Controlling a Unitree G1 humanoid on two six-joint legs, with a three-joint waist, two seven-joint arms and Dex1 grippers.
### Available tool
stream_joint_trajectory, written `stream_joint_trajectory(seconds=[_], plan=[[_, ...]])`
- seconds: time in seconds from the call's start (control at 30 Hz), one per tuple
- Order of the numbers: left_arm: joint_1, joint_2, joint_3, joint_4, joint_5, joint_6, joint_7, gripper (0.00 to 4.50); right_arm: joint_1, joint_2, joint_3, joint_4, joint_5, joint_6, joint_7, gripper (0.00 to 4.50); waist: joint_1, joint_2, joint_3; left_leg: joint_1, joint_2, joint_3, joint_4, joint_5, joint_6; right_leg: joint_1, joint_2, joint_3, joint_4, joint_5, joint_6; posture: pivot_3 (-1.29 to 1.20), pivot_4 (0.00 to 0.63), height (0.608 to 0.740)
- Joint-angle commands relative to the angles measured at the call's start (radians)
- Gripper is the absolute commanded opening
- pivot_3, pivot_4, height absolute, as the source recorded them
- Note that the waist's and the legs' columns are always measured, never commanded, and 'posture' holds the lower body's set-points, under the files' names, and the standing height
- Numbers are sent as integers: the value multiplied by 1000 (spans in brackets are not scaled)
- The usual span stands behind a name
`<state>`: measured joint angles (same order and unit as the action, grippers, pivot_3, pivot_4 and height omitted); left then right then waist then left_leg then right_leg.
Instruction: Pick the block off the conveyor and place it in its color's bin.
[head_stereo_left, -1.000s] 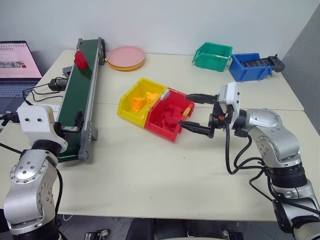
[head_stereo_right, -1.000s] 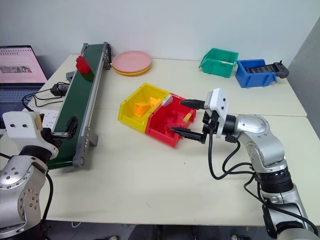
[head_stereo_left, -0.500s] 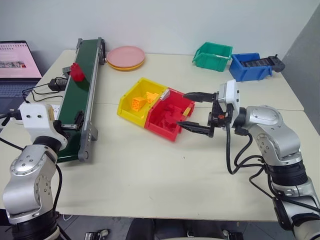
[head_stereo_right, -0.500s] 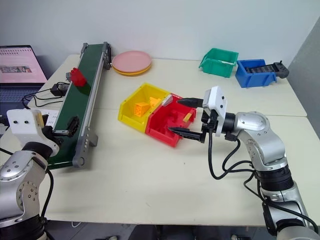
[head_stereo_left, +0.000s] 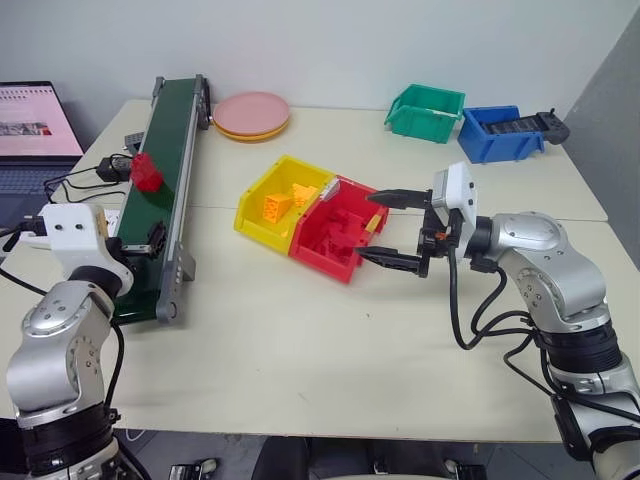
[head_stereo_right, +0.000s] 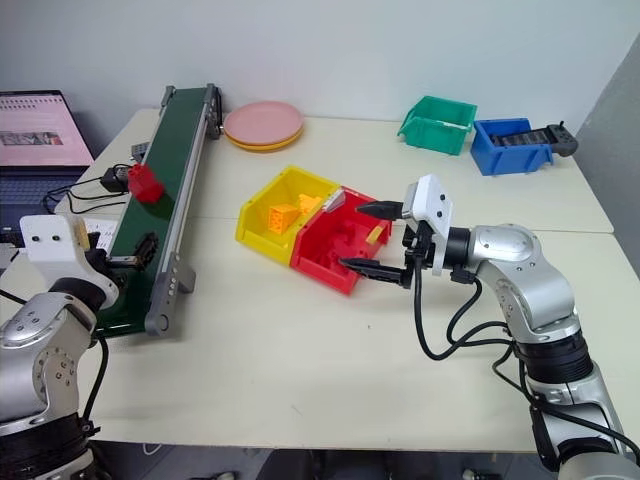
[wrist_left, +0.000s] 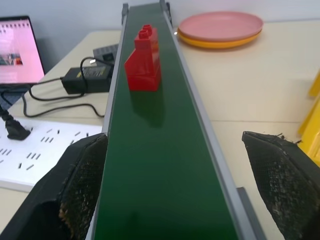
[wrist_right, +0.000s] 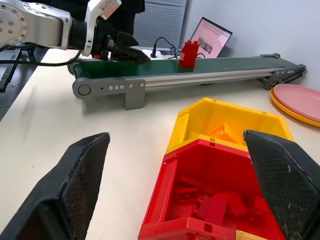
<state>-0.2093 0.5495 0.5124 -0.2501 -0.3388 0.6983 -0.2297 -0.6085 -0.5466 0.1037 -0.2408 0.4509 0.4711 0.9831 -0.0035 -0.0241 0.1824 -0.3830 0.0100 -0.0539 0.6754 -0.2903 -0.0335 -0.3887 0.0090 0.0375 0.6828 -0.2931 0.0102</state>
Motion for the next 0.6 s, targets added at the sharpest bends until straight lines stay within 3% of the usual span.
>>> stream_joint_trajectory(seconds=[0.03, 0.47, 0.6], plan=[[-41, 33, 20, 25, -13, 24, 4, 4460, -10, -17, 3, -46, 4, 0, 13, 4500, 0, 0, 0, 0, 0, 0, 0, 0, 0, 0, 0, 0, 0, 0, 0, 0, 150, 740], [-47, 48, 15, 72, -8, 41, 8, 4460, 1, -31, 4, -65, 15, 5, 18, 4500, 0, 0, 0, 0, 0, 0, 0, 0, 0, 0, 0, 0, 0, 0, 0, 0, 150, 740], [-42, 50, 11, 77, 3, 42, 18, 3910, 1, -32, 3, -69, 16, 10, 18, 4500, 0, 0, 0, 0, 0, 0, 0, 0, 0, 0, 0, 0, 0, 0, 0, 0, 150, 740]])
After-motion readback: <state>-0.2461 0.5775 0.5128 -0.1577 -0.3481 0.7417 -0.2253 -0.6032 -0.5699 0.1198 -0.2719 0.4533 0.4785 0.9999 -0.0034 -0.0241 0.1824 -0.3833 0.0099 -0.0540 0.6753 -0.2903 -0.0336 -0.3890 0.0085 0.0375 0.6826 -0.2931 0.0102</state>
